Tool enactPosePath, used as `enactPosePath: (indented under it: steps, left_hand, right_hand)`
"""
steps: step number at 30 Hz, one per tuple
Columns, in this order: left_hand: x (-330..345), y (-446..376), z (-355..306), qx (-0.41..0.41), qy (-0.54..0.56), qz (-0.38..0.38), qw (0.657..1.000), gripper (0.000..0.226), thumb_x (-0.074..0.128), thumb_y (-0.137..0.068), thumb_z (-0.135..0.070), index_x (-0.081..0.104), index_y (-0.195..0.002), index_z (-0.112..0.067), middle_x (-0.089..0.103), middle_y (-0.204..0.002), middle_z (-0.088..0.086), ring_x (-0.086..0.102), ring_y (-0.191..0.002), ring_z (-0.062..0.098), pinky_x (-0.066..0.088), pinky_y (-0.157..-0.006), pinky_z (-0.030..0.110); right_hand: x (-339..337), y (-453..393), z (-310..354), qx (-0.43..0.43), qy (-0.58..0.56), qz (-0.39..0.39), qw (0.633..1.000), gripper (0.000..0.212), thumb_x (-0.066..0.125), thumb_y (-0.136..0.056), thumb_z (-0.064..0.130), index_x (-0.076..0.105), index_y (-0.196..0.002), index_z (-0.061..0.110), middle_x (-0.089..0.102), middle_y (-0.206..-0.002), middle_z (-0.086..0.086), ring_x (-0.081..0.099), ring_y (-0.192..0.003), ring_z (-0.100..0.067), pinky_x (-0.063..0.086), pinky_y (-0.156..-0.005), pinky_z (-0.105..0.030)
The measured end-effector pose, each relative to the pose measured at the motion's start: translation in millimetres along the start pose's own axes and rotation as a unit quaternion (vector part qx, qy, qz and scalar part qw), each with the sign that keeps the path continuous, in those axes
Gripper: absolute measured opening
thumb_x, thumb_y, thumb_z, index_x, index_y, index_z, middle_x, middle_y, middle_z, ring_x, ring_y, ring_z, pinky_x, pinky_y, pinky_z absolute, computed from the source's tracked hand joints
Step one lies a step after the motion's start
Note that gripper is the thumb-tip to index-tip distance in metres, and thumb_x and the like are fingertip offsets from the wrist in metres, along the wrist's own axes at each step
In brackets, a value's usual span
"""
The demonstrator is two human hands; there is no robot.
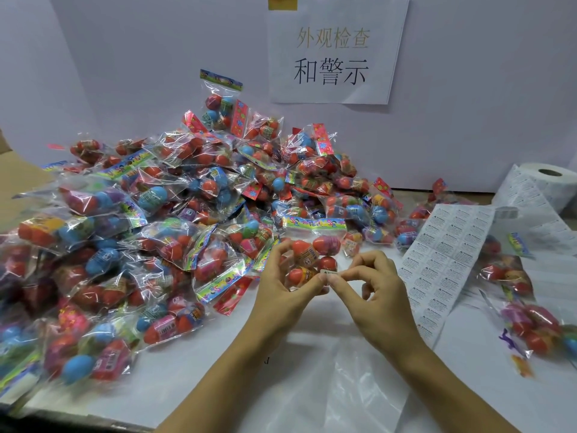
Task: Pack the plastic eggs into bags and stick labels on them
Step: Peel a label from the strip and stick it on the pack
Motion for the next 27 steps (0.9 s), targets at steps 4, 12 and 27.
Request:
enactPosePath:
  steps: [4,12,27]
  left_hand:
    - [-1.5,-1.9,-1.0,0.033,-0.026,-0.021,0.999,0.052,0.083,-0.081,-0.014,0.055,-0.122,-0.026,0.067,-0.121,0.015,0.064,-0.119,0.038,0.058,-0.095,0.049]
    - [0.0,-1.0,-5.6,0.061,-0.044,-0.025,0.997,0.048,0.083,-0.081,-0.021,0.055,-0.117,-0.031,0.07,-0.113,0.012,0.067,-0.113,0.037,0.055,-0.097,0.057]
    - [-6.6,-2.5,-7.1,0.011,0.042,-0.008,0.999,0.047,0.078,-0.087,0.0,0.054,-0.123,-0.017,0.068,-0.116,0.023,0.074,-0.1,0.033,0.063,-0.08,0.04]
  right_hand:
    - [-1.9,1.0,3.4,-0.034,0.064,-0.05,0.996,0.012,0.082,-0.081,0.027,0.079,-0.083,0.015,0.049,-0.091,0.006,0.05,-0.083,-0.016,0.036,-0.072,-0.01]
    - [-2.5,4.4,7.9,-0.079,0.09,-0.083,0.989,0.026,0.075,-0.082,0.042,0.08,-0.093,0.018,0.043,-0.095,0.01,0.052,-0.085,-0.012,0.037,-0.069,-0.011]
    - [-10.5,1.9,6.8,-0.005,0.003,-0.072,0.997,0.016,0.078,-0.077,0.04,0.073,-0.085,0.028,0.048,-0.096,0.017,0.053,-0.084,-0.011,0.046,-0.056,-0.017]
Point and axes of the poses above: each hand's wrist, its own y-axis away from the middle knuckle, its own x-axis out of the palm, z = x × y, the point moved 6 cm from there along -y, towards the middle knuckle
